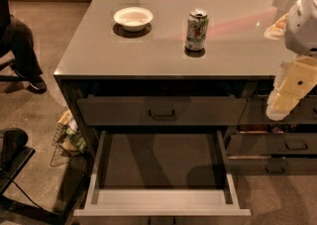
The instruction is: Close middle drawer
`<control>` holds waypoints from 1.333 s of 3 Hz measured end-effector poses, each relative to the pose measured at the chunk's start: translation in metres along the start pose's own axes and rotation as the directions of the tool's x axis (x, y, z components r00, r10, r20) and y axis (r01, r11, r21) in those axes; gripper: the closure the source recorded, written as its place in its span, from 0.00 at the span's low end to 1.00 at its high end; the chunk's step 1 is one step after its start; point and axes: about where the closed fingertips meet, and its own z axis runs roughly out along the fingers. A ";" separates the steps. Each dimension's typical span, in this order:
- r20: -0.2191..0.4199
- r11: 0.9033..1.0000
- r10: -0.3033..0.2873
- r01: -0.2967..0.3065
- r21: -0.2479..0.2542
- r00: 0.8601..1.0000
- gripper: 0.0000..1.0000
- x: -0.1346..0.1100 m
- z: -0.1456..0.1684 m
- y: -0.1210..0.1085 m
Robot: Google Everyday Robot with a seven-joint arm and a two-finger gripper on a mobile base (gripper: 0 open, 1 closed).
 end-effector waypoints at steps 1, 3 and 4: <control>0.000 1.000 0.000 0.000 0.000 1.000 0.00 0.000 0.000 0.000; 0.089 0.996 -0.030 0.023 0.083 0.996 0.00 0.042 0.058 0.029; 0.089 0.996 -0.030 0.023 0.083 0.996 0.00 0.042 0.058 0.029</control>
Offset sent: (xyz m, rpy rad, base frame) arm -0.0205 -0.0253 -0.0543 0.0836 -0.0707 -0.0012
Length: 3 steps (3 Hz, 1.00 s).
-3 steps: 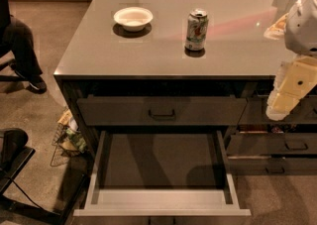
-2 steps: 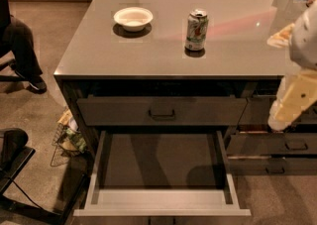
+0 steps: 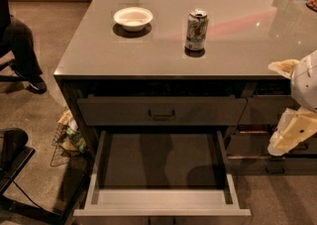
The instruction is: Close middle drawer
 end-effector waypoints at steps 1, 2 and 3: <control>0.019 0.999 0.026 -0.026 -0.020 0.999 0.00 0.002 0.024 0.016; 0.091 0.994 0.095 -0.089 -0.066 0.991 0.00 0.018 0.079 0.053; 0.168 0.982 0.176 -0.160 -0.105 0.970 0.15 0.041 0.140 0.101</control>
Offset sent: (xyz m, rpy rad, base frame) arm -0.0414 0.0162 -0.1958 0.2984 0.0835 -0.0949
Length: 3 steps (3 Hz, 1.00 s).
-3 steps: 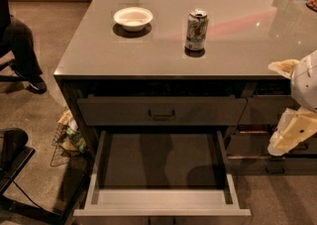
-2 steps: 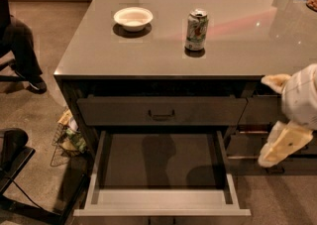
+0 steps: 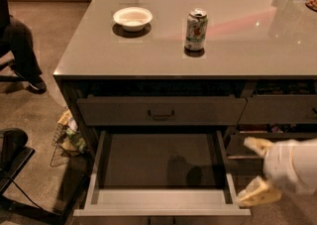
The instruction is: Close middle drawer
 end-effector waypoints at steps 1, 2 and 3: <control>0.067 0.997 0.078 -0.077 -0.013 0.995 0.39 0.046 0.052 0.042; 0.093 0.988 0.155 -0.153 -0.035 0.983 0.62 0.087 0.094 0.085; 0.103 0.969 0.236 -0.226 -0.099 0.966 0.85 0.113 0.135 0.127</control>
Offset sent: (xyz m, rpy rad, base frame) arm -0.1108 -0.0063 -0.2208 0.2189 0.0967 -0.1717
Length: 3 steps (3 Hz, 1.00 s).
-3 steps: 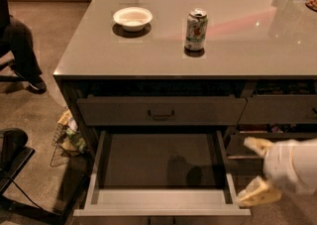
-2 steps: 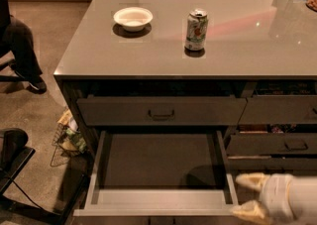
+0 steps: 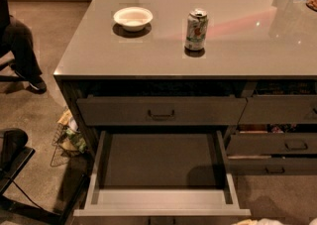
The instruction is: Close middle drawer
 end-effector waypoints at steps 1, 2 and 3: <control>0.005 1.000 0.020 -0.019 -0.020 1.000 1.00 0.008 0.011 0.008; 0.010 1.000 0.020 -0.020 -0.023 1.000 1.00 0.009 0.013 0.007; 0.063 0.997 0.041 -0.037 -0.071 0.997 1.00 0.025 0.048 0.001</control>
Offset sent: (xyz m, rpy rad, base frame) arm -0.0048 0.0087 -0.0354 0.0643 0.0438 0.0052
